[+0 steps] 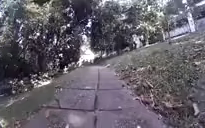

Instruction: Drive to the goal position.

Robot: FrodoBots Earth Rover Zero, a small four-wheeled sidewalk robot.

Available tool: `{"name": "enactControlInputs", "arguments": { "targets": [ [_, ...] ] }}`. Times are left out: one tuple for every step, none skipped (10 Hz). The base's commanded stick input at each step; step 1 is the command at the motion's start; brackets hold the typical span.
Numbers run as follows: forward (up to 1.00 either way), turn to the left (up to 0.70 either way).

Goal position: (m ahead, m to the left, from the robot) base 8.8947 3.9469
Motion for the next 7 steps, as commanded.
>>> {"name": "enactControlInputs", "arguments": {
  "targets": [
    [0.70,0.00],
    [0.70,0.00],
    [0.70,0.00],
    [0.70,0.00],
    [0.70,0.00],
    [0.70,0.00],
    [0.66,0.00]
  ]
}}
